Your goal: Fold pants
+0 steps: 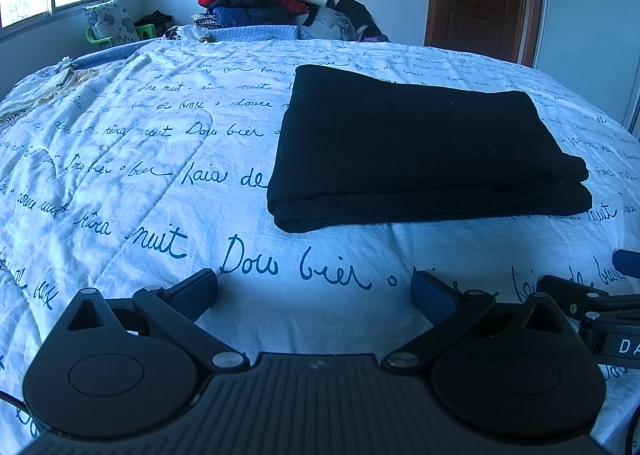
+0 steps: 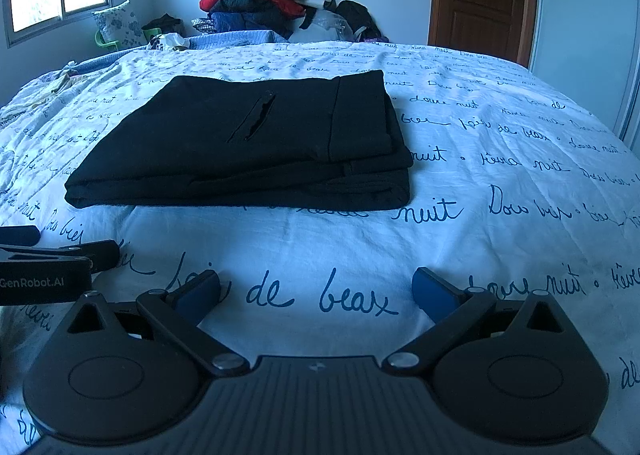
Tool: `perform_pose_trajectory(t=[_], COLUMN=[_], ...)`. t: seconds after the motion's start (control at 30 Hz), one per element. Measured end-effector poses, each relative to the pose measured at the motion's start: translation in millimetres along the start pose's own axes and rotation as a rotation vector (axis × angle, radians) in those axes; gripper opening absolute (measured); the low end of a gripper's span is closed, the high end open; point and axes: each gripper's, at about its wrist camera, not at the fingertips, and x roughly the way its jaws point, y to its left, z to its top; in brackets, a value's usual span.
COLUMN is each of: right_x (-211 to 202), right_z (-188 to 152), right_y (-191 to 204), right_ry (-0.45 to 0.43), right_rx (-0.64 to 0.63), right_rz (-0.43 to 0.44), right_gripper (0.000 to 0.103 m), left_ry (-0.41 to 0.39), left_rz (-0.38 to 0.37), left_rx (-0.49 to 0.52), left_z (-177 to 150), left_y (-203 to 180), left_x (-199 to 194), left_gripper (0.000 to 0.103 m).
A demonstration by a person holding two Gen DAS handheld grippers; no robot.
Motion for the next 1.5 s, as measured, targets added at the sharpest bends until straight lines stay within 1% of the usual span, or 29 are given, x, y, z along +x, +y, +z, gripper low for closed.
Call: perform_pose_trajectory(t=[1.5], right_x=[0.3], right_z=[0.0], right_y=[0.0], right_ry=[-0.002], right_rx=[0.002], right_rz=[0.001], right_gripper=[0.103], left_ry=[0.000], left_rz=[-0.002], left_rx=[-0.007], left_z=[-0.6], left_y=[0.3], left_x=[0.8], left_gripper=[0.103])
